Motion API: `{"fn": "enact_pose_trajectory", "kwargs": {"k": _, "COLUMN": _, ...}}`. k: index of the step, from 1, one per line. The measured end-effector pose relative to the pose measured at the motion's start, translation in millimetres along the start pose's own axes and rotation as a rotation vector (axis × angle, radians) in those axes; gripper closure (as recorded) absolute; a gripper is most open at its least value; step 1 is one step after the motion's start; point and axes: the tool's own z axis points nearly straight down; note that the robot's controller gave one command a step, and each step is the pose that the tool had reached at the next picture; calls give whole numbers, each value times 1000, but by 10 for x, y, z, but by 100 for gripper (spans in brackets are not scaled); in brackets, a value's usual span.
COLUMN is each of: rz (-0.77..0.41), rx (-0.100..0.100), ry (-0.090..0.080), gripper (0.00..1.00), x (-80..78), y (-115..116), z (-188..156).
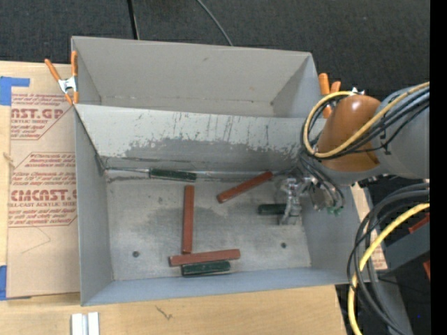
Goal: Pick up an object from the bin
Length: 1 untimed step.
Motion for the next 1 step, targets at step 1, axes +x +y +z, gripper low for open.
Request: {"fn": "enact_pose_trajectory", "kwargs": {"k": 1, "rz": -2, "rx": -1, "ry": 5, "gripper": 100, "x": 16, "y": 7, "z": -80}}
